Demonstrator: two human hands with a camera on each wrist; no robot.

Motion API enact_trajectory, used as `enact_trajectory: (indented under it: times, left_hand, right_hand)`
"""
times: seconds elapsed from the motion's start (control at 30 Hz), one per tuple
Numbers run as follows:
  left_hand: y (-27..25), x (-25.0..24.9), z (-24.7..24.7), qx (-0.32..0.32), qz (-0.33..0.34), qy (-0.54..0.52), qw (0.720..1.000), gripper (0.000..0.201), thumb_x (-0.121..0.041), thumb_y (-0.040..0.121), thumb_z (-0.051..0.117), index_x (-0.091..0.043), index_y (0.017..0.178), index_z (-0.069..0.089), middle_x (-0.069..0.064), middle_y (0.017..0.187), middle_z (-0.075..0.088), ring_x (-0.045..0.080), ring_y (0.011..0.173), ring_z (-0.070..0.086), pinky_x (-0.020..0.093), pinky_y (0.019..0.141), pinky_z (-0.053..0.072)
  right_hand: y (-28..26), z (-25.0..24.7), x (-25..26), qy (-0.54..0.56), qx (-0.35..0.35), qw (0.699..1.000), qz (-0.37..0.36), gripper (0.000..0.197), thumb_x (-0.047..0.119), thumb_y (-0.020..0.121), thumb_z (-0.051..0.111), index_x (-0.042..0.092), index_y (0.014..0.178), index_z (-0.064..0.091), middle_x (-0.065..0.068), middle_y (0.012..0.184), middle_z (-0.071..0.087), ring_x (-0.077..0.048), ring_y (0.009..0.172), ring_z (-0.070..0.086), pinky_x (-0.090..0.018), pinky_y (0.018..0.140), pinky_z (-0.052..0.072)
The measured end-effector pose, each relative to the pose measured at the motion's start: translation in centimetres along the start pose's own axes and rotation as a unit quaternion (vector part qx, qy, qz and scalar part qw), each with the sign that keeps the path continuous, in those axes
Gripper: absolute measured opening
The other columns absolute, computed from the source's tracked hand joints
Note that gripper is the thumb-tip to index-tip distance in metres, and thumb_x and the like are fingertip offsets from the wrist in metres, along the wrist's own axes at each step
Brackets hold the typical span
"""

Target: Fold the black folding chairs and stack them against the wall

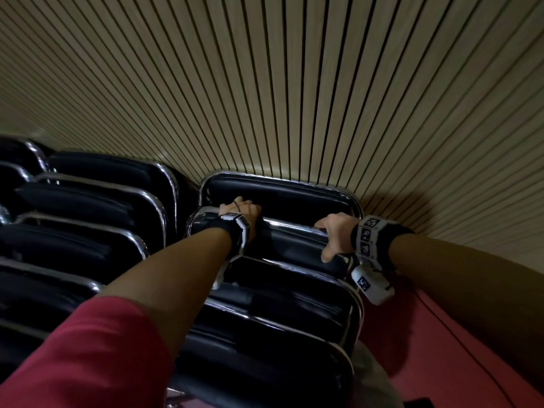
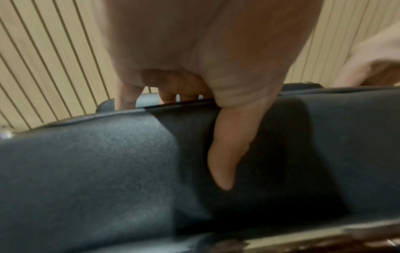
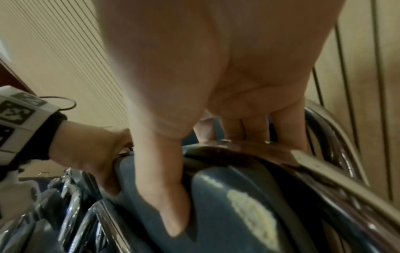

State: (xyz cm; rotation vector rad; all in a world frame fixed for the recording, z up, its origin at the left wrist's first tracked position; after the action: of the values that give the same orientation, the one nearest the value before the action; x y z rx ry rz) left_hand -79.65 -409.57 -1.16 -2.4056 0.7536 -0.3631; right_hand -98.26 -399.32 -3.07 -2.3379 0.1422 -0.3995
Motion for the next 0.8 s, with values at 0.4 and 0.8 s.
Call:
enact_trajectory:
  times: [0.4, 0.8]
  left_hand:
    - [-3.5, 0.5, 0.7, -0.102, -0.019, -0.031, 0.994, 0.063, -0.035, 0.084, 0.068, -0.027, 0.142, 0.045, 0.008, 0.142, 0.041, 0.031, 0.130, 0.040, 0.046, 0.105, 0.042]
    - [-7.5, 1.3, 8.3, -0.026, 0.006, -0.123, 0.992, 0.080, -0.069, 0.064, 0.077, -0.026, 0.128, 0.054, 0.002, 0.131, 0.052, 0.028, 0.125, 0.051, 0.042, 0.105, 0.043]
  right_hand:
    - [-2.3, -0.1, 2.4, -0.059, -0.067, 0.996, 0.005, 0.106, 0.059, 0.068, 0.079, 0.023, 0.152, 0.026, -0.006, 0.147, 0.035, -0.029, 0.132, 0.037, -0.043, 0.105, 0.042]
    - [-4.8, 4.9, 7.9, -0.077, -0.016, 0.993, -0.085, 0.077, 0.060, 0.084, 0.064, 0.016, 0.144, 0.045, -0.005, 0.136, 0.057, -0.024, 0.118, 0.057, -0.035, 0.095, 0.048]
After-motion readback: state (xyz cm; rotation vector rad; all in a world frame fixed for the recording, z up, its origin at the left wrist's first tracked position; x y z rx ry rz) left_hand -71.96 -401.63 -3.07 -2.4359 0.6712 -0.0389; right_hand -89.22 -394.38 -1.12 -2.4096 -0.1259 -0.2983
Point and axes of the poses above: each hand's wrist, its own y-axis towards the middle knuckle, its own z-axis out of the palm, x = y × z, the point moved 8 cm from there along y, towards the middle knuckle
